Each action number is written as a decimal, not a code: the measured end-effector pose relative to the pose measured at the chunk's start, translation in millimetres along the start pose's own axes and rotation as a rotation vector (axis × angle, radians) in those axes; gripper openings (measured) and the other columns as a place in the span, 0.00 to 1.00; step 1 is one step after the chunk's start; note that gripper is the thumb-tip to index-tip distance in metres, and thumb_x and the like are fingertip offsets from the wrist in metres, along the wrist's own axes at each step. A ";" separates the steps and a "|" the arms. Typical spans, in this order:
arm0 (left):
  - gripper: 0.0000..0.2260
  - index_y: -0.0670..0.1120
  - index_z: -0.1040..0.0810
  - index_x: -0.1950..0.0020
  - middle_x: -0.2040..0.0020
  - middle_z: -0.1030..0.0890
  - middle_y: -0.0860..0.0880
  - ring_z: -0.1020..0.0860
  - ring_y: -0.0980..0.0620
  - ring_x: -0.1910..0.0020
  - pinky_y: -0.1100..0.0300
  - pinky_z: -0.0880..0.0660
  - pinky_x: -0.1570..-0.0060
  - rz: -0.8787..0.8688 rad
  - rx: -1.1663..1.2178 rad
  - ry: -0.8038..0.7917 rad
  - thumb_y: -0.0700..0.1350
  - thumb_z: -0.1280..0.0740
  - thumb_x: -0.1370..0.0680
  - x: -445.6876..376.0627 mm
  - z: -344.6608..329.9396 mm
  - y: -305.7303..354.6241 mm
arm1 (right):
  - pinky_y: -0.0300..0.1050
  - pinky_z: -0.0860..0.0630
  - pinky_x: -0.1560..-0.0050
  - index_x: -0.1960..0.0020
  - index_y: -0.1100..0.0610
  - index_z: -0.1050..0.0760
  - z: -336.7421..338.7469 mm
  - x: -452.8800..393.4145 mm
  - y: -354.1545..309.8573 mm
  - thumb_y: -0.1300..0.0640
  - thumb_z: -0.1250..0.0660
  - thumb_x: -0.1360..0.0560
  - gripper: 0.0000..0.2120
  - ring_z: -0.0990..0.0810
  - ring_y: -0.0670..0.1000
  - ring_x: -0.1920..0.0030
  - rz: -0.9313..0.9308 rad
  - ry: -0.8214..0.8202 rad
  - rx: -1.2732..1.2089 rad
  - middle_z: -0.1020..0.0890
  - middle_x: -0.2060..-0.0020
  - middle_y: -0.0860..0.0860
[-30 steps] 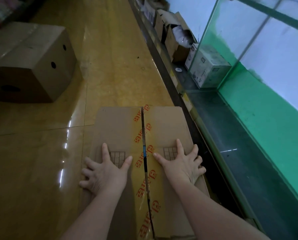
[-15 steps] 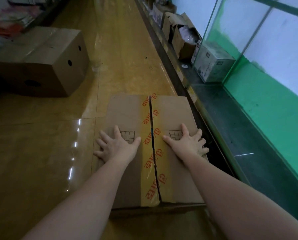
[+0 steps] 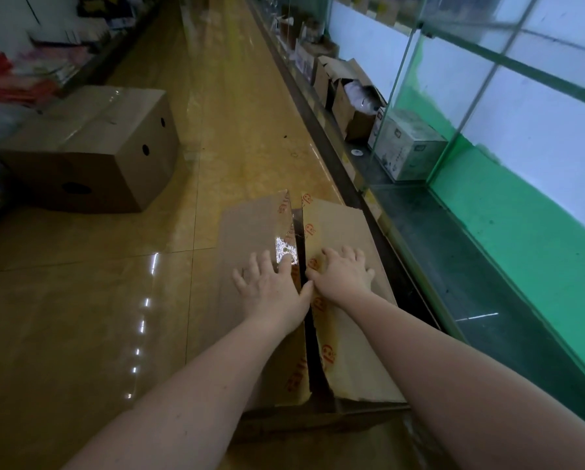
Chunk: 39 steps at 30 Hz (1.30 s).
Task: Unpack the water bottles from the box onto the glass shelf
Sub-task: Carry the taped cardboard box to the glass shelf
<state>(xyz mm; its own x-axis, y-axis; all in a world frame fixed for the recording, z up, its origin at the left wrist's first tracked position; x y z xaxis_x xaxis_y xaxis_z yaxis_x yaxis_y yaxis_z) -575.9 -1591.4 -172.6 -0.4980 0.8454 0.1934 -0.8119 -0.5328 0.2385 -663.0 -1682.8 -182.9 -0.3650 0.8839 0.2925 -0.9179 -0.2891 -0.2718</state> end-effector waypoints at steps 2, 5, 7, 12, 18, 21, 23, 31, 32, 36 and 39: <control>0.28 0.52 0.47 0.24 0.23 0.50 0.44 0.54 0.42 0.23 0.40 0.56 0.28 -0.026 0.012 -0.001 0.60 0.46 0.21 1.3 4.3 2.7 | 0.62 0.49 0.28 0.25 0.48 0.44 2.4 -0.1 -3.5 0.39 0.42 0.23 0.31 0.51 0.59 0.24 0.020 0.003 0.000 0.45 0.24 0.55; 0.30 0.52 0.49 0.24 0.23 0.49 0.44 0.53 0.42 0.24 0.40 0.55 0.28 -0.049 -0.005 -0.013 0.58 0.41 0.22 1.4 8.9 4.9 | 0.61 0.46 0.29 0.25 0.49 0.43 9.2 3.4 -7.3 0.38 0.43 0.23 0.31 0.48 0.57 0.24 0.041 0.017 -0.010 0.41 0.25 0.54; 0.31 0.53 0.50 0.24 0.23 0.49 0.44 0.53 0.42 0.24 0.39 0.55 0.28 -0.043 -0.003 -0.023 0.57 0.40 0.22 0.2 11.9 5.6 | 0.60 0.43 0.30 0.25 0.50 0.42 13.1 6.2 -10.7 0.39 0.43 0.23 0.30 0.45 0.57 0.26 0.053 0.016 -0.015 0.38 0.27 0.54; 0.30 0.52 0.48 0.24 0.24 0.46 0.44 0.50 0.42 0.24 0.40 0.52 0.28 -0.054 0.024 0.002 0.55 0.40 0.23 1.3 21.8 6.1 | 0.59 0.43 0.29 0.25 0.49 0.43 16.4 11.3 -15.2 0.42 0.41 0.23 0.30 0.43 0.57 0.26 0.114 -0.039 -0.044 0.38 0.26 0.53; 0.26 0.51 0.43 0.26 0.24 0.44 0.45 0.48 0.43 0.25 0.43 0.49 0.27 -0.103 0.010 0.087 0.50 0.40 0.22 4.6 47.0 6.5 | 0.59 0.41 0.29 0.25 0.46 0.44 8.5 24.7 -19.5 0.53 0.37 0.23 0.30 0.45 0.57 0.26 0.197 -0.169 0.080 0.44 0.25 0.54; 0.24 0.51 0.41 0.26 0.24 0.45 0.45 0.48 0.44 0.25 0.45 0.49 0.27 -0.120 0.002 0.127 0.45 0.41 0.23 7.5 61.4 6.5 | 0.55 0.35 0.31 0.25 0.49 0.40 15.6 32.4 -30.3 0.57 0.37 0.23 0.28 0.40 0.57 0.29 0.282 -0.117 0.133 0.40 0.27 0.54; 0.24 0.51 0.39 0.27 0.24 0.44 0.45 0.48 0.44 0.25 0.46 0.48 0.28 -0.125 -0.021 0.148 0.43 0.41 0.23 8.6 68.6 4.8 | 0.54 0.33 0.33 0.26 0.51 0.39 22.1 36.6 -36.6 0.59 0.37 0.23 0.27 0.37 0.57 0.30 0.338 -0.055 0.186 0.38 0.28 0.54; 0.22 0.50 0.35 0.29 0.24 0.43 0.44 0.47 0.44 0.25 0.47 0.48 0.28 -0.148 -0.111 0.151 0.41 0.41 0.23 12.1 67.1 10.3 | 0.52 0.29 0.36 0.29 0.54 0.33 30.0 39.6 -36.9 0.60 0.38 0.23 0.22 0.31 0.56 0.35 0.341 -0.007 0.258 0.31 0.33 0.56; 0.22 0.50 0.35 0.29 0.24 0.43 0.44 0.47 0.44 0.25 0.47 0.48 0.28 -0.145 -0.111 0.148 0.41 0.41 0.23 12.5 66.0 10.2 | 0.52 0.30 0.36 0.29 0.54 0.34 29.1 39.6 -36.9 0.60 0.38 0.23 0.22 0.31 0.57 0.34 0.340 -0.007 0.263 0.31 0.33 0.56; 0.21 0.50 0.37 0.28 0.24 0.43 0.44 0.47 0.44 0.25 0.48 0.47 0.28 -0.128 -0.092 0.129 0.42 0.42 0.21 13.7 64.0 9.9 | 0.52 0.30 0.37 0.29 0.54 0.34 25.0 38.6 -35.3 0.61 0.38 0.23 0.23 0.31 0.57 0.35 0.340 -0.002 0.261 0.30 0.35 0.56; 0.21 0.50 0.38 0.27 0.25 0.42 0.45 0.46 0.45 0.25 0.48 0.47 0.28 -0.129 -0.080 0.127 0.44 0.42 0.21 13.0 63.2 9.9 | 0.52 0.30 0.37 0.29 0.54 0.34 23.1 37.5 -34.0 0.61 0.38 0.23 0.23 0.31 0.56 0.35 0.342 -0.001 0.260 0.30 0.35 0.55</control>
<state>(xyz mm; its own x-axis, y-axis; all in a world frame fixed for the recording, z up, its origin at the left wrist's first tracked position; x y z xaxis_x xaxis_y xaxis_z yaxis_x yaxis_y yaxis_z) -571.1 -1588.1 -107.6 -0.4183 0.9073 0.0428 -0.8908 -0.4190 0.1760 -649.1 -1648.3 -141.5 -0.6550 0.7209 0.2265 -0.7528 -0.6484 -0.1134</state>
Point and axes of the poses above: each hand's wrist, its own x-axis away from the middle knuckle, its own z-axis out of the back of the hand, y = z × x, the point moved 6 cm from there along -x, towards the middle knuckle
